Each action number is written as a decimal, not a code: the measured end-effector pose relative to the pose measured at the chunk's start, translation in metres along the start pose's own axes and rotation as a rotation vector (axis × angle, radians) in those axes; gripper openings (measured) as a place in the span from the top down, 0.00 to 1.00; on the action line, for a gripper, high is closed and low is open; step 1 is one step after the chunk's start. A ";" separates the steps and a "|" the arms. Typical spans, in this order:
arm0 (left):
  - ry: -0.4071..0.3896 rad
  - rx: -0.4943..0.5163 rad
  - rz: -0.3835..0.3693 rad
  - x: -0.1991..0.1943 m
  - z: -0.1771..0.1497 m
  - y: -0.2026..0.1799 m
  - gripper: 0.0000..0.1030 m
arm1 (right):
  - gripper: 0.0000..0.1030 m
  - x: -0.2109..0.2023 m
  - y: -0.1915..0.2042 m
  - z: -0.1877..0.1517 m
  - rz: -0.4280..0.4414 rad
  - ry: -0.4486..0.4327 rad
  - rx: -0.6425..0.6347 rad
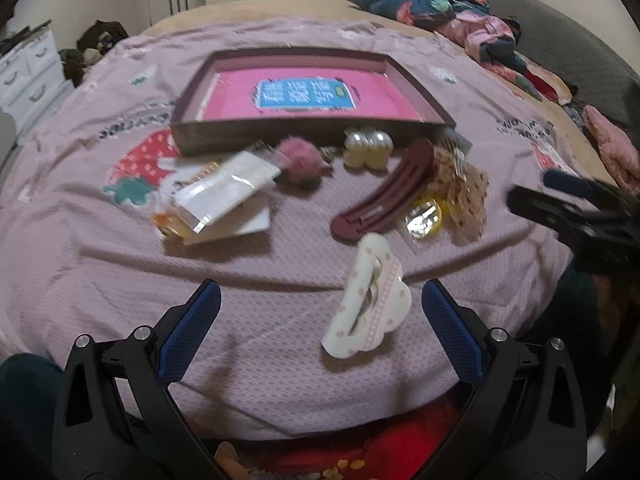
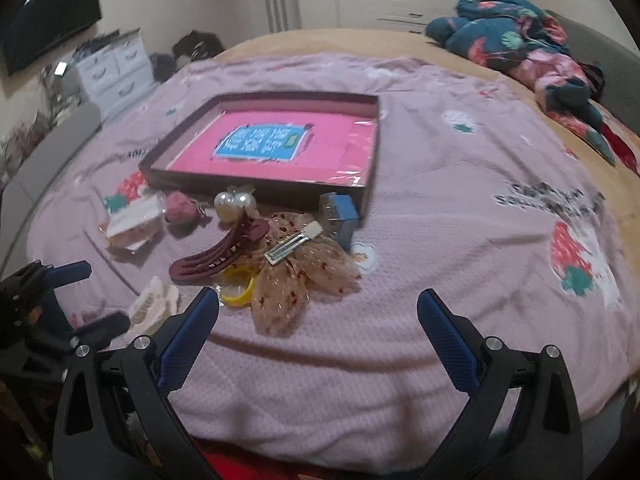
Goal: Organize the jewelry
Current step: 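Grasp the white cloud claw clip with the left tool while the right tool grasps the red-dotted scrunchie, then carry the claw clip and scrunchie into the tray and open both tools, then withdraw both tools from the tray toward the remaining accessories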
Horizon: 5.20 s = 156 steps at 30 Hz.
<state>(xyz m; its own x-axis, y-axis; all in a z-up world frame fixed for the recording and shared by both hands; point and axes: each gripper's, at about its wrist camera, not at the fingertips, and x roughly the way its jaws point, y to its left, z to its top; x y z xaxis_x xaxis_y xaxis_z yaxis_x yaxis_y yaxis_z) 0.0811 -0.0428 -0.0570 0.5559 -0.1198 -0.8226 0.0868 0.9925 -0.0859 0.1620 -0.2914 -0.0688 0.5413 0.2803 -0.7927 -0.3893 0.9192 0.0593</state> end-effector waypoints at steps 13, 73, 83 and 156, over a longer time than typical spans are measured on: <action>0.025 0.070 -0.028 0.020 -0.003 -0.016 0.18 | 0.17 0.053 0.002 0.019 0.055 0.059 -0.017; -0.168 -0.127 0.040 0.036 0.161 0.105 0.70 | 0.81 -0.001 -0.021 0.115 0.056 -0.209 0.014; -0.101 -0.063 0.027 0.079 0.166 0.101 0.70 | 0.80 0.051 -0.010 0.136 0.029 -0.140 0.007; -0.357 -0.058 0.062 -0.093 0.097 0.082 0.09 | 0.05 -0.088 0.019 0.067 0.019 -0.368 0.035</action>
<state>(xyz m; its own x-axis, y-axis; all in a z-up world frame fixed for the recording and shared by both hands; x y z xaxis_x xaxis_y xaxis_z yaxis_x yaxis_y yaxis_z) 0.1165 0.0471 0.0666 0.8129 -0.0502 -0.5802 0.0027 0.9966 -0.0824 0.1570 -0.2803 0.0429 0.7686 0.3726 -0.5200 -0.3797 0.9199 0.0980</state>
